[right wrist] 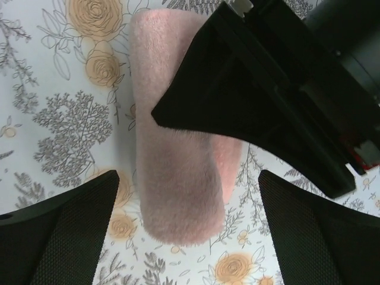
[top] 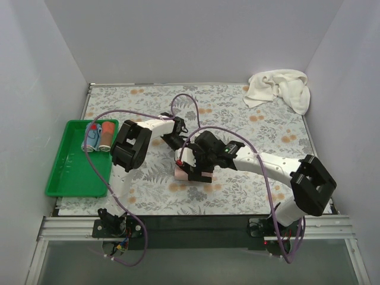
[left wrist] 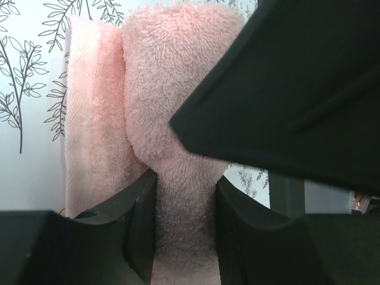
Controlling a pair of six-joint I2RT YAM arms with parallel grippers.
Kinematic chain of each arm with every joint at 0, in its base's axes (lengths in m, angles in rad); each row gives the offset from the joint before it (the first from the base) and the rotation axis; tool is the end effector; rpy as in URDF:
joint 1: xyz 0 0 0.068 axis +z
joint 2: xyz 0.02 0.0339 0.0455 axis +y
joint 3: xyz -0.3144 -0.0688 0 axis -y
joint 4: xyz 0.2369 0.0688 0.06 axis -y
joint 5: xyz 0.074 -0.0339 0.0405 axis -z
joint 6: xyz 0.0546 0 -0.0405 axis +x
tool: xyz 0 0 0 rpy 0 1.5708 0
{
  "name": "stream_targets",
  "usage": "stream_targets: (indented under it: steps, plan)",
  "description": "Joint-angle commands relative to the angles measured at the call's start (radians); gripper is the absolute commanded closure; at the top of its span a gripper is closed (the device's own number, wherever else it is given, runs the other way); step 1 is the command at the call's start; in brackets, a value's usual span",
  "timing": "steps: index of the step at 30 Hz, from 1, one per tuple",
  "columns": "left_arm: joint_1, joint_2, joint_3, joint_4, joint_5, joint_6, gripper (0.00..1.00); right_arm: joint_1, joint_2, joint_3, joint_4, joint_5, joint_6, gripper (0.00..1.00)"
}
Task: Roll the towels
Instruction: Roll the towel
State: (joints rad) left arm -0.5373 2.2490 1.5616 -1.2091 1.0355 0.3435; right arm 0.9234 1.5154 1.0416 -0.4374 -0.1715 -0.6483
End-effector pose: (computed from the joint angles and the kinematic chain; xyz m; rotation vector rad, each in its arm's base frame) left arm 0.3246 -0.2481 0.1579 -0.8244 -2.2791 1.3296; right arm 0.1850 0.2601 0.2717 -1.8145 1.7092 0.3291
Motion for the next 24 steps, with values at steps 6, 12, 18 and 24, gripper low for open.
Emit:
stream_targets:
  steps: [6, 12, 18, 24]
  plan:
    - [0.022, 0.078, -0.028, 0.083, -0.204, 0.060, 0.78, 0.034, 0.132, -0.087, 0.151, 0.021, -0.074, 0.51]
    - [0.066, -0.048, -0.103, 0.229, -0.206, -0.047, 0.40, 0.012, 0.180, -0.075, 0.053, -0.142, -0.074, 0.99]
    - [0.210, -0.279, -0.233, 0.396, -0.218, -0.159, 0.29, -0.038, 0.258, -0.005, -0.133, -0.327, -0.079, 0.99]
    - [0.368, -0.508, -0.297, 0.496, -0.219, -0.253, 0.27, -0.118, 0.394, 0.076, -0.248, -0.488, -0.067, 0.99]
